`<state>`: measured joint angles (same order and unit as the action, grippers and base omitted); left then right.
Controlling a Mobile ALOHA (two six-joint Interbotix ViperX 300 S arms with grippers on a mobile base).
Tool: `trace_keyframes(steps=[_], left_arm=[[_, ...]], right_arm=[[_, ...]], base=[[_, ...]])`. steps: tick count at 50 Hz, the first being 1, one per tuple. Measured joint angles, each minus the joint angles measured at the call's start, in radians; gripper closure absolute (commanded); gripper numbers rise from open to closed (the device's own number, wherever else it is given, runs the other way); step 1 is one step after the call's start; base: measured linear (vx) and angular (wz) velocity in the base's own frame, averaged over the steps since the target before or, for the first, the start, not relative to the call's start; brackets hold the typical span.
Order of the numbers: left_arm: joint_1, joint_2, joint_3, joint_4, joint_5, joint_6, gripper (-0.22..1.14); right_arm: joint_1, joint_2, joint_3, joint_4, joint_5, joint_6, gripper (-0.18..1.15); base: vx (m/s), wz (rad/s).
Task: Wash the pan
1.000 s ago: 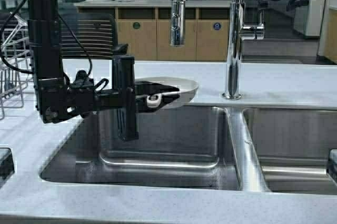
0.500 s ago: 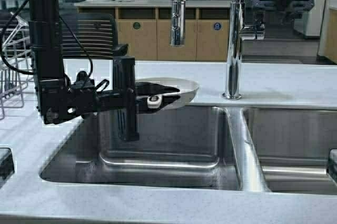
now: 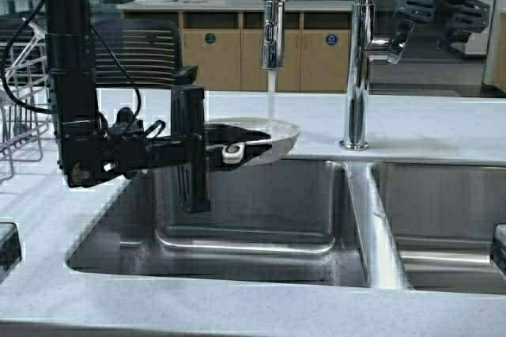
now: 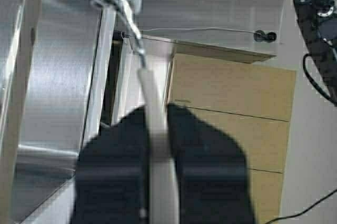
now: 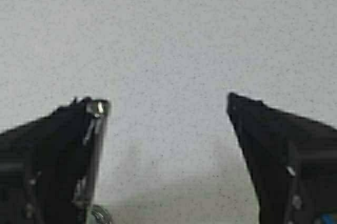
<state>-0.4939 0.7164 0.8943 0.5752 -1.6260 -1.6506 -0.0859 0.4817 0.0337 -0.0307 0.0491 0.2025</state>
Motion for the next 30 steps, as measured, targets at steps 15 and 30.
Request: trace_keyframes(steps=[15,30], left_arm=[[0.000,0.006,-0.002,-0.002,0.000,0.000,0.89],[-0.002,0.015,-0.011,-0.002,0.000,-0.002,0.89]], right_arm=[[-0.014,-0.172,0.120,0.002,0.012,-0.023,-0.04],[-0.015,-0.241,0.249,0.002,-0.049,-0.028,0.35]], base=[[0.01,0.01],[0.00,0.00]])
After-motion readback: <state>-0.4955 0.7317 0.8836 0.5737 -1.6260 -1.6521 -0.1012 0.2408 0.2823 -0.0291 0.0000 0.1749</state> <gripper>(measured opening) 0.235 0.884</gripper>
